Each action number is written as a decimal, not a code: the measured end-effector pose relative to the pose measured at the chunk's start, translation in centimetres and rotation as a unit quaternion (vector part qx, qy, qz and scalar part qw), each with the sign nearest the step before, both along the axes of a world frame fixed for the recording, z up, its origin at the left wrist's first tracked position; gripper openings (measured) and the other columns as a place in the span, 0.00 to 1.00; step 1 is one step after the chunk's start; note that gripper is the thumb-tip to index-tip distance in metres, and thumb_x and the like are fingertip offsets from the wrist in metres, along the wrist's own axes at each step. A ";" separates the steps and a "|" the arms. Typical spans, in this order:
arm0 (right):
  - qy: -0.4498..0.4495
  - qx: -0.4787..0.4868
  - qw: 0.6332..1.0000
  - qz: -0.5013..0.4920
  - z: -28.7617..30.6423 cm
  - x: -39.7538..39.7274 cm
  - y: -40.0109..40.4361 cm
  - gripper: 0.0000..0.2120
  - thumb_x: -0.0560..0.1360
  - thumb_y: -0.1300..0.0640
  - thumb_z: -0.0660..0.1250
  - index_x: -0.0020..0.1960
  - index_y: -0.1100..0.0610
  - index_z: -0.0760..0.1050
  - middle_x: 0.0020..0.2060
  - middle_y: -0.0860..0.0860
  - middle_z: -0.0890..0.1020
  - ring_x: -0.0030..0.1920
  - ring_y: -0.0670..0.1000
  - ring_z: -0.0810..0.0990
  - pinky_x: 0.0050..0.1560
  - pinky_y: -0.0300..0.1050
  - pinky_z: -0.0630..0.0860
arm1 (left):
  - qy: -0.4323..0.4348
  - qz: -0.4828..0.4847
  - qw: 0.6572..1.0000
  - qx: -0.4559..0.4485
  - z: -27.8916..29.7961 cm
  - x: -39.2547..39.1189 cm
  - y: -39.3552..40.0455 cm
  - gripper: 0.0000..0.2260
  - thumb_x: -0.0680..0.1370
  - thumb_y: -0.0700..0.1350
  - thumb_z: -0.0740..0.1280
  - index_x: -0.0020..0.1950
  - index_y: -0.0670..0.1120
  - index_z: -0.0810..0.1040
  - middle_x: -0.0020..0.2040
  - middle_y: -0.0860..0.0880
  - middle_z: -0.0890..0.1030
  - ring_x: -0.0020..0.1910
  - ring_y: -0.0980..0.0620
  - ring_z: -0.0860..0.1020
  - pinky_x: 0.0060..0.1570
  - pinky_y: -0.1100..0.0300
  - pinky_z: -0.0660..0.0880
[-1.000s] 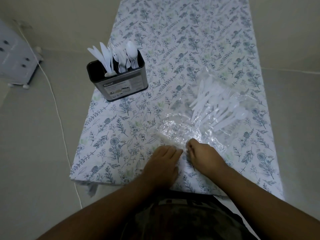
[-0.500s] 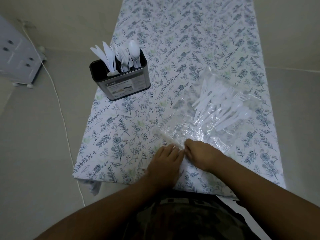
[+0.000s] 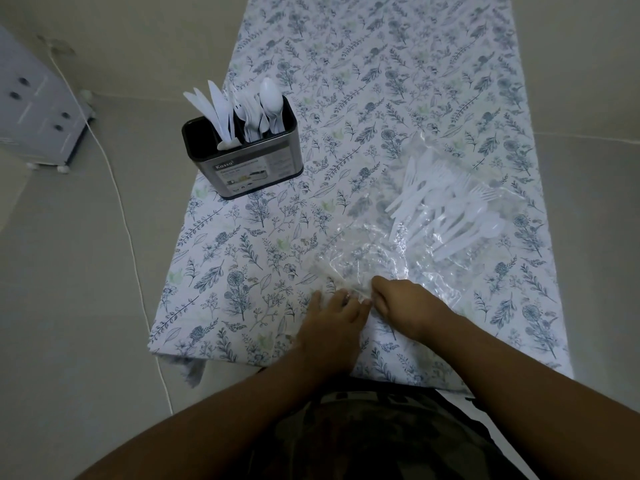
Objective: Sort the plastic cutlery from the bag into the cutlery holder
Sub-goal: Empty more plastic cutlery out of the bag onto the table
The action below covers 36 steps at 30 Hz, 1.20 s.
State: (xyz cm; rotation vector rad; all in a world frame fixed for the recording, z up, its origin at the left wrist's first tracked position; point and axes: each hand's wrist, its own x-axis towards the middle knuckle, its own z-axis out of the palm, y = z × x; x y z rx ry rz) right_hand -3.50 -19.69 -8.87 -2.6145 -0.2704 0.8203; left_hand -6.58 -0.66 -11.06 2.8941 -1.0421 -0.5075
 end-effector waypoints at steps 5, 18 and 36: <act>-0.005 0.013 0.997 -0.078 0.3 -0.5 0.5 0.09 0.83 0.54 0.57 0.44 0.54 0.63 0.33 0.49 0.71 0.36 0.54 0.73 0.33 0.48 0.62 | 0.001 -0.002 1.000 0.008 0.2 -0.1 -0.1 0.34 0.72 0.55 0.68 0.76 0.46 0.67 0.69 0.44 0.75 0.71 0.41 0.71 0.65 0.32 0.67; -0.052 0.002 0.992 -0.117 1.7 -1.1 0.1 0.10 0.78 0.51 0.63 0.40 0.52 0.66 0.33 0.49 0.75 0.35 0.53 0.75 0.35 0.48 0.70 | 0.007 -0.035 0.995 -0.094 0.2 0.1 -0.3 0.29 0.64 0.51 0.72 0.62 0.40 0.77 0.65 0.38 0.77 0.69 0.38 0.73 0.68 0.45 0.71; -0.212 0.120 0.933 -0.263 8.6 0.7 -3.2 0.12 0.73 0.62 0.69 0.37 0.54 0.67 0.27 0.49 0.72 0.28 0.47 0.67 0.32 0.45 0.67 | 0.079 -0.046 0.992 -0.083 1.4 1.7 1.3 0.26 0.80 0.51 0.54 0.78 0.45 0.62 0.81 0.45 0.59 0.81 0.45 0.53 0.77 0.52 0.45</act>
